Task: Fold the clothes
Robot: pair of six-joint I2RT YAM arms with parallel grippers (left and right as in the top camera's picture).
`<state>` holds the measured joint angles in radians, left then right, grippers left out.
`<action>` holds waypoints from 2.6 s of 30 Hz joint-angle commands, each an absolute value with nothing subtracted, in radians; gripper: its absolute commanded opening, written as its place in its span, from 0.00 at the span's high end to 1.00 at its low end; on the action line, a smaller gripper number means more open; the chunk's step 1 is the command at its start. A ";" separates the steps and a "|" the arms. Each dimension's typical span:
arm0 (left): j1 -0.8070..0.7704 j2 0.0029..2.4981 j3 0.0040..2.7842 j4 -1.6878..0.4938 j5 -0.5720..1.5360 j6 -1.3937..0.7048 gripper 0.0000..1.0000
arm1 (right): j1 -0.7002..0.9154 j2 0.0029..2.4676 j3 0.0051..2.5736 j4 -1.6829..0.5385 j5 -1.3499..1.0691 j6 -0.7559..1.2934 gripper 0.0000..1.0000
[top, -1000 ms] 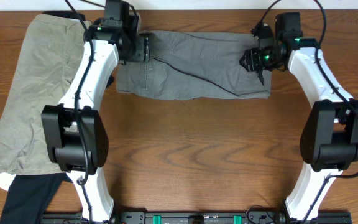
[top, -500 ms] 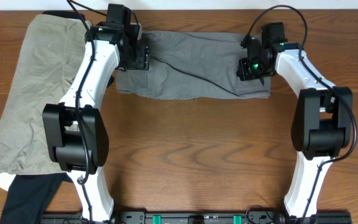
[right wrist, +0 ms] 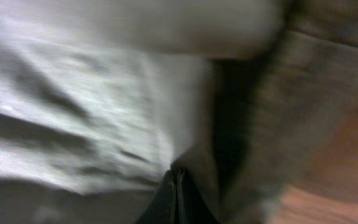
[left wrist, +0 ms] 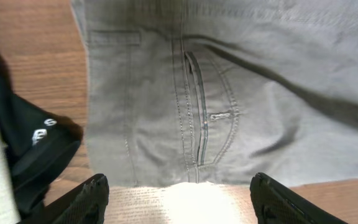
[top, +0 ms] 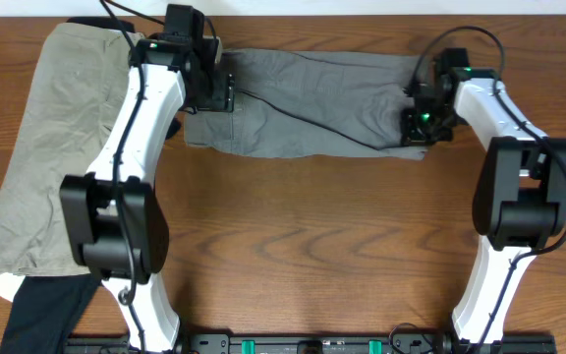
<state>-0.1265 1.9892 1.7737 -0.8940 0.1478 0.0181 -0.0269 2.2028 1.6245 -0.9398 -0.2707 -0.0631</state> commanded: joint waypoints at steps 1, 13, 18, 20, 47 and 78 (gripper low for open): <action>-0.128 1.937 1.779 -0.911 0.150 0.005 0.25 | -0.076 2.207 1.615 -0.959 -0.237 -0.093 0.99; -0.115 1.927 1.779 -0.933 0.149 0.006 0.25 | -0.111 2.104 1.750 -0.907 -0.553 -0.155 0.99; -0.063 1.929 1.779 -0.908 0.150 0.006 0.20 | -0.093 2.123 1.752 -0.848 -0.659 -0.150 0.99; -0.038 1.929 1.779 -0.888 0.150 0.006 0.19 | -0.081 2.141 1.752 -0.842 -0.659 -0.150 0.99; 0.041 2.141 1.777 -0.716 0.288 0.120 0.02 | -0.034 2.353 1.751 -0.781 -0.553 -0.105 0.99; 0.068 2.334 1.773 -0.668 0.517 0.119 0.02 | -0.031 2.353 1.751 -0.776 -0.520 -0.105 0.98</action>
<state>0.0834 2.2959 1.7737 -0.6613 0.4603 0.1101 -0.0463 2.3299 1.7504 -0.7799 -0.5610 -0.1131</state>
